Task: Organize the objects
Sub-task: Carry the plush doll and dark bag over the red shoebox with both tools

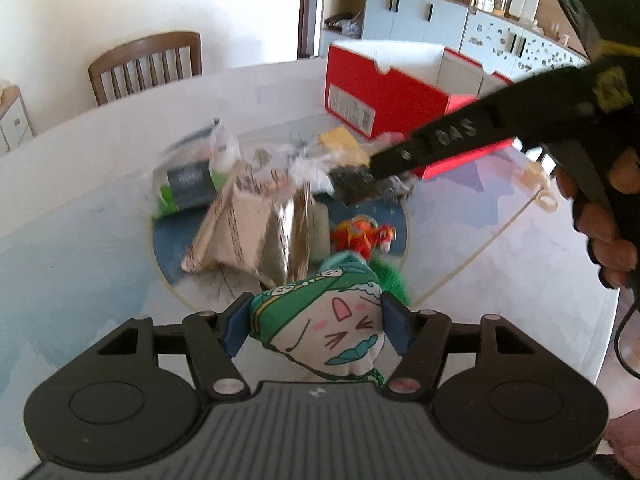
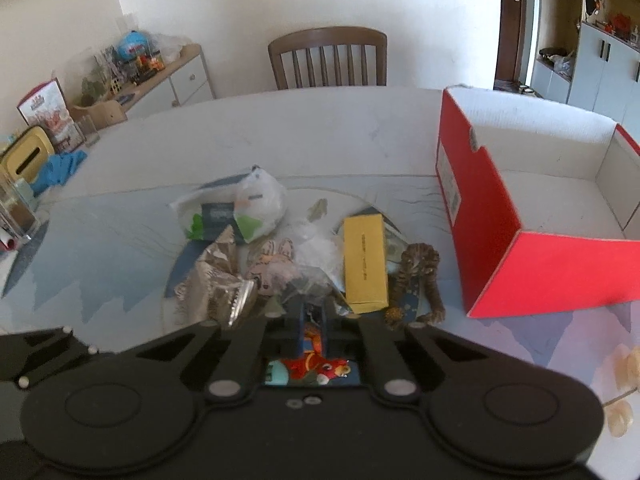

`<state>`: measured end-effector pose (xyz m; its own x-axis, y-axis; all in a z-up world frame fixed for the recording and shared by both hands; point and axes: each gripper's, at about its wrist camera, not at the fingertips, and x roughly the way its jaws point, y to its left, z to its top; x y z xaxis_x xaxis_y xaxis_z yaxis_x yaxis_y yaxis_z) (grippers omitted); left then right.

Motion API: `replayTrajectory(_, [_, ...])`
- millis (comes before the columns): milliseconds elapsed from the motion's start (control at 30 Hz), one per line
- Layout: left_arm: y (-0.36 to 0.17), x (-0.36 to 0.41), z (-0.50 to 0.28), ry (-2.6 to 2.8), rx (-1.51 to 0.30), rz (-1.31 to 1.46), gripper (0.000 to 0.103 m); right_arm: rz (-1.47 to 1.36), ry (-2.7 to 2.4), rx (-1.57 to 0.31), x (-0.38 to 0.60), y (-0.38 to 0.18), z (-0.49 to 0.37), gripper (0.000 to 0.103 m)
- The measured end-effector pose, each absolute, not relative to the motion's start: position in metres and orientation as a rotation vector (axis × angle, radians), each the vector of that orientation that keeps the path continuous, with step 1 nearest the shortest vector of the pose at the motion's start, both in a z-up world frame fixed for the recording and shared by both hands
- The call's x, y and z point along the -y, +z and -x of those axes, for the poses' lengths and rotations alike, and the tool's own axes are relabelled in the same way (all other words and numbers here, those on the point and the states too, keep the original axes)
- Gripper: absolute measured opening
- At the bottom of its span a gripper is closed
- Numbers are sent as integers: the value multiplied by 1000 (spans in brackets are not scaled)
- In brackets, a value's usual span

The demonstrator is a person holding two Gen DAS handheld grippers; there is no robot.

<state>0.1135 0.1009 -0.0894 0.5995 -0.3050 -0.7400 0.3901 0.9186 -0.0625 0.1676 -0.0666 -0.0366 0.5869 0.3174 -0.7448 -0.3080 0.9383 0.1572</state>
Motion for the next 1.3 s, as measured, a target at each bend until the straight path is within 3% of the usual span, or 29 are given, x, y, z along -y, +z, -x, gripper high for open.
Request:
replayTrajectory(567, [-5, -68, -152, -455, -711, -132, 67, -74, 382, -771, 143, 35, -166, 6])
replayTrajectory(1300, [43, 94, -265, -413, -706, -98, 67, -30, 396, -772, 287, 47, -248, 6])
